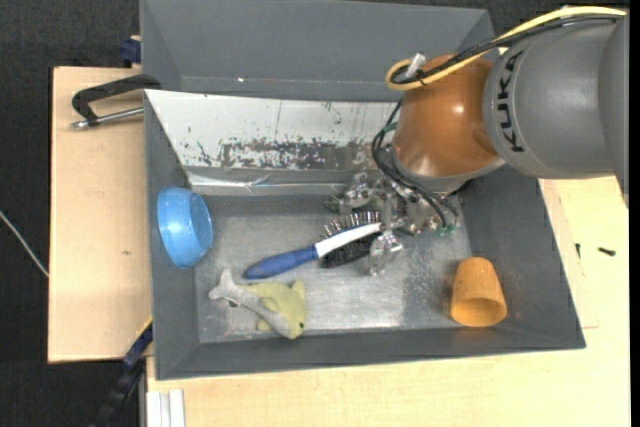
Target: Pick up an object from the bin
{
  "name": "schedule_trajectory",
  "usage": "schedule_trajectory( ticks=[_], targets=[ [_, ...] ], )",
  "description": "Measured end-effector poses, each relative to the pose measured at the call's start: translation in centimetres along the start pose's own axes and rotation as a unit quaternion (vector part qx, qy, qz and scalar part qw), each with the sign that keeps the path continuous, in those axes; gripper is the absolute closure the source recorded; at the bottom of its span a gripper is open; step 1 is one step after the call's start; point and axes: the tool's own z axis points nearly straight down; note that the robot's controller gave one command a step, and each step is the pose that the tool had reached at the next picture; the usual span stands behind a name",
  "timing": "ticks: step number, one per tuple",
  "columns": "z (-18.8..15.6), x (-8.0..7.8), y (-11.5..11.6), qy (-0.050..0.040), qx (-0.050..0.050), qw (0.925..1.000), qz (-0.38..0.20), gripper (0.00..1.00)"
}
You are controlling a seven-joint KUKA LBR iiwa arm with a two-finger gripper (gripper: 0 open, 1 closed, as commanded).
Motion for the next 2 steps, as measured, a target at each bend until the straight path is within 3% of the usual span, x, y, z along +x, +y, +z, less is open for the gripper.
schedule_trajectory(
  ticks=[1,2],
  targets=[
    [0.0,0.0,-0.1,-0.0004,0.001,1.0,0.0,1.0],
    [-15.5,0.7,-0.6,-0.0032,0.002,0.9962,-0.087,1.0]
  ],
)
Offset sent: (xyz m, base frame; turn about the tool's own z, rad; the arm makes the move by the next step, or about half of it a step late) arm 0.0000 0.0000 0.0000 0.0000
